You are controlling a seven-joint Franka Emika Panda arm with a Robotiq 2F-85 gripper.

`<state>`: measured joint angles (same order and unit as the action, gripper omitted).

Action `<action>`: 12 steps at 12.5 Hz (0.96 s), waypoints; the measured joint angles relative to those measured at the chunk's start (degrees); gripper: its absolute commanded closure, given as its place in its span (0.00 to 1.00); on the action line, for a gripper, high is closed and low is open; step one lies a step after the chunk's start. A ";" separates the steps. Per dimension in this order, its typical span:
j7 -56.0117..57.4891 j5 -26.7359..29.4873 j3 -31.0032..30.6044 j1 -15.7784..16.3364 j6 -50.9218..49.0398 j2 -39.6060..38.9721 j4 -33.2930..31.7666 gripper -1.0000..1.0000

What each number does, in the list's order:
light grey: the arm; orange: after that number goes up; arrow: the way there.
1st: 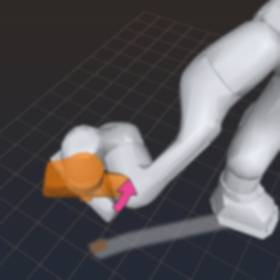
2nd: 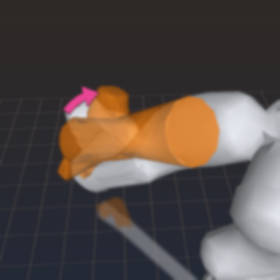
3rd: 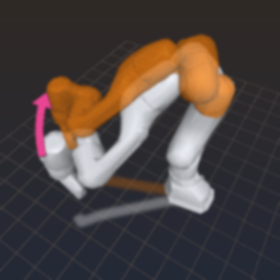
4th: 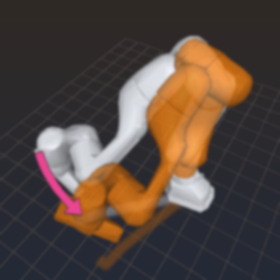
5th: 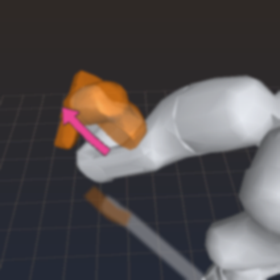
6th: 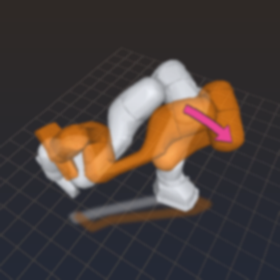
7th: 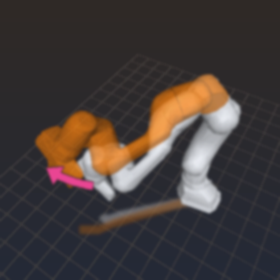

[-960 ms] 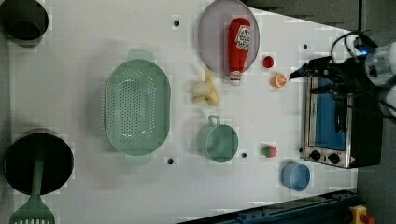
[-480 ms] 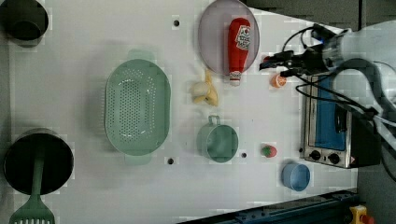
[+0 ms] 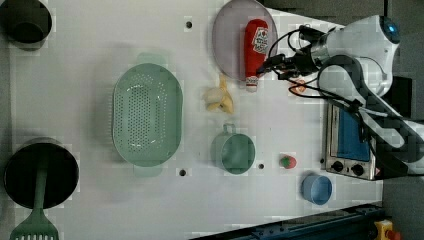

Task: Pick ketchup from plate and place it on table.

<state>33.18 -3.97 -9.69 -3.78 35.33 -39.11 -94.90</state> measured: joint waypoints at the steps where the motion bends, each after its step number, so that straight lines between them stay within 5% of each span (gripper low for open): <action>1: 0.06 -0.71 -0.23 0.08 2.57 -1.18 0.62 0.00; 10: 0.31 -2.18 0.53 1.25 15.16 -4.45 1.06 0.00; 12: 0.36 -2.14 1.01 1.72 17.09 -5.79 1.12 0.16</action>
<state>33.54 -6.11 -8.69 -2.06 52.43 -44.90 -93.78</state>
